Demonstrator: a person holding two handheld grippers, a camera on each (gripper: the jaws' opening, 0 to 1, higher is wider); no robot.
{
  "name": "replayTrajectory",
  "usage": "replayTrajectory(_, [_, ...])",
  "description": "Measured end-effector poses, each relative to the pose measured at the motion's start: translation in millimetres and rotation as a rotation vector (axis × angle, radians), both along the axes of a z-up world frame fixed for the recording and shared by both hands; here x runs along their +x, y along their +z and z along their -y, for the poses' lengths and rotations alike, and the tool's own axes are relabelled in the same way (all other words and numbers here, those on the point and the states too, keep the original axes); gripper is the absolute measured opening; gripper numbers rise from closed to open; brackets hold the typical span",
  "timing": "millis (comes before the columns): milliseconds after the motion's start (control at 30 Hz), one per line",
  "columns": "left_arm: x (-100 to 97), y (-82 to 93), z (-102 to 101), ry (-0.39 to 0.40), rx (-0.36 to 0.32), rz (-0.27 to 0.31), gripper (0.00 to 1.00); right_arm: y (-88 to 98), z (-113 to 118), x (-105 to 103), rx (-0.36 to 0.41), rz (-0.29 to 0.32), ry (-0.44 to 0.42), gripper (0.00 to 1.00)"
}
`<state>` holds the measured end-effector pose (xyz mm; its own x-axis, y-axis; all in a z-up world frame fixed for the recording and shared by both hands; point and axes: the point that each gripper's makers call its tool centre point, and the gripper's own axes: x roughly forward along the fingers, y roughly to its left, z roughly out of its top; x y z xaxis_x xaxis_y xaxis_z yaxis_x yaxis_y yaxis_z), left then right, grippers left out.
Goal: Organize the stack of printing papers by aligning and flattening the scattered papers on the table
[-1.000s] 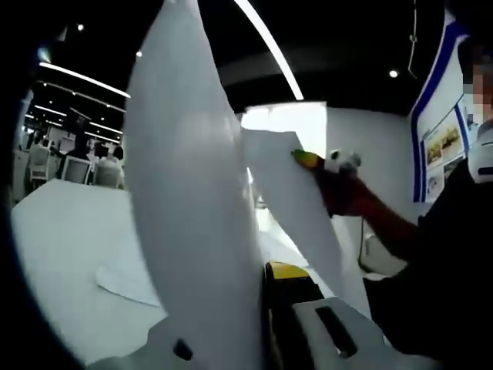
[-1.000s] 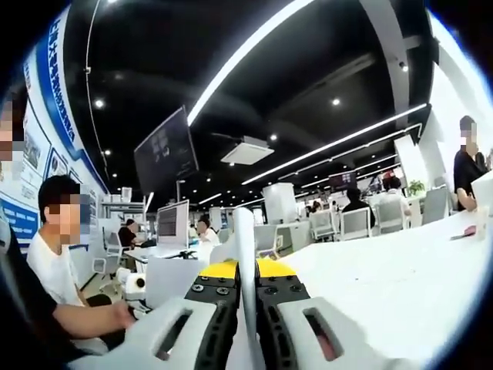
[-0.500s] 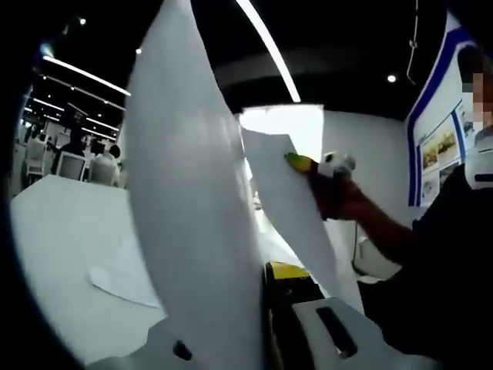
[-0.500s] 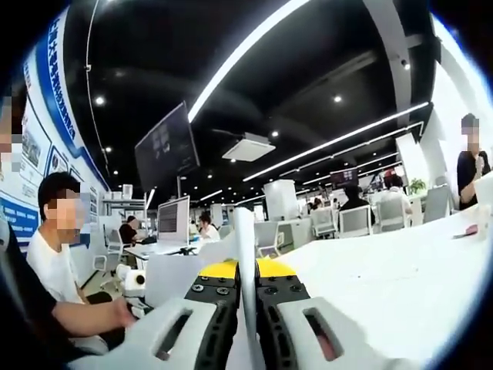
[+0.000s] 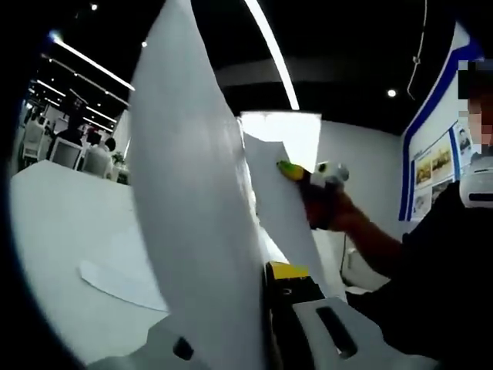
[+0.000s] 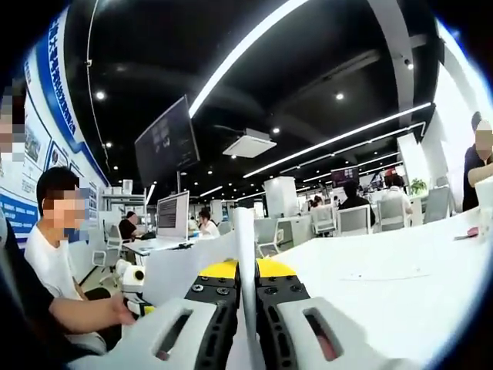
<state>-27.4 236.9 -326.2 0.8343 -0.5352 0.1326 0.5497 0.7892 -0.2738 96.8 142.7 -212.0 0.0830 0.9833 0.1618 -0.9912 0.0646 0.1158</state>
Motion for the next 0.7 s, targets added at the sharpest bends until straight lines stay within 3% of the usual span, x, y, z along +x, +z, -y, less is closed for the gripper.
replayTrajectory(700, [-0.6, 0.0, 3, -0.019, -0.023, -0.004, 0.07, 3.0, -14, -6, -0.007, 0.015, 0.011, 0.02])
